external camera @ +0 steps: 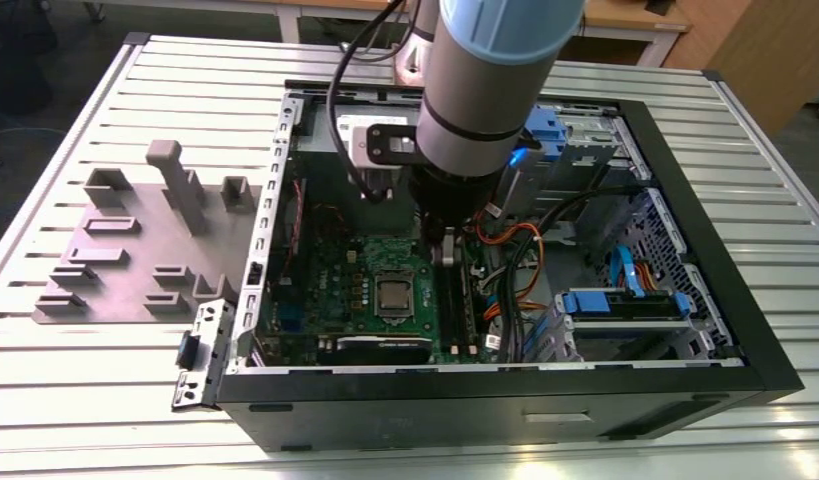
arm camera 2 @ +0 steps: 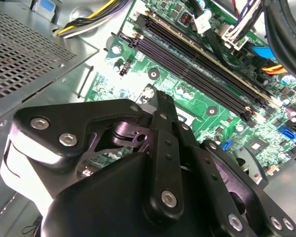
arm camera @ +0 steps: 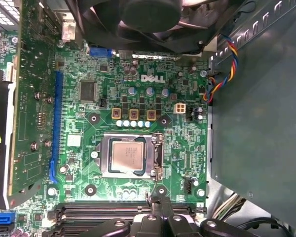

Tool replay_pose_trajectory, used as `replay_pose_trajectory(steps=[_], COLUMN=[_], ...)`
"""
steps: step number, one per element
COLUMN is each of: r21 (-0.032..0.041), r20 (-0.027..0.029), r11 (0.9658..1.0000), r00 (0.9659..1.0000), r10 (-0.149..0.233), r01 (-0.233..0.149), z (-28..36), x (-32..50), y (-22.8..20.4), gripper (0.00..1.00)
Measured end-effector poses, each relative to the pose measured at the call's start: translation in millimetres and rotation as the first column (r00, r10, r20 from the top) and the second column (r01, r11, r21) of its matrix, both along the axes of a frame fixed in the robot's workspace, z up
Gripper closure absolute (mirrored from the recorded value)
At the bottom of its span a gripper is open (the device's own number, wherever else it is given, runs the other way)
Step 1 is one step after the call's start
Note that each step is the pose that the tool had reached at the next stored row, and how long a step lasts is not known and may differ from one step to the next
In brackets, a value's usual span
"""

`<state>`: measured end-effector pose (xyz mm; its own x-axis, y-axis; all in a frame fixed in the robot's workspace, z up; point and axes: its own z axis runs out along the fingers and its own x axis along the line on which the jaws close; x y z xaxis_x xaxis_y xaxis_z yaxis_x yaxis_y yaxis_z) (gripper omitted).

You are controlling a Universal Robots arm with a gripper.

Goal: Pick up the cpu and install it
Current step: 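Install the first cpu locking lever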

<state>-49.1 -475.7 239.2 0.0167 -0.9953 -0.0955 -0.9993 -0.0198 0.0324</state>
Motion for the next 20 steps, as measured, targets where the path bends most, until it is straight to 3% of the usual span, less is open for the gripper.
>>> replay_pose_trajectory(steps=[3, 17, 20], r21=[-0.0001, -0.0011, -0.0107], r20=[0.0000, 0.0001, 0.0001], r11=[1.0000, 1.0000, 0.9999], r00=[1.0000, 1.0000, 1.0000], r10=[0.000, 0.000, 0.000], r01=[0.000, 0.000, 0.000], z=[-0.1, -0.1, -0.2], x=[-0.1, -0.1, 0.0], y=[-2.2, -2.6, -3.4], gripper=[0.89, 0.89, 0.89])
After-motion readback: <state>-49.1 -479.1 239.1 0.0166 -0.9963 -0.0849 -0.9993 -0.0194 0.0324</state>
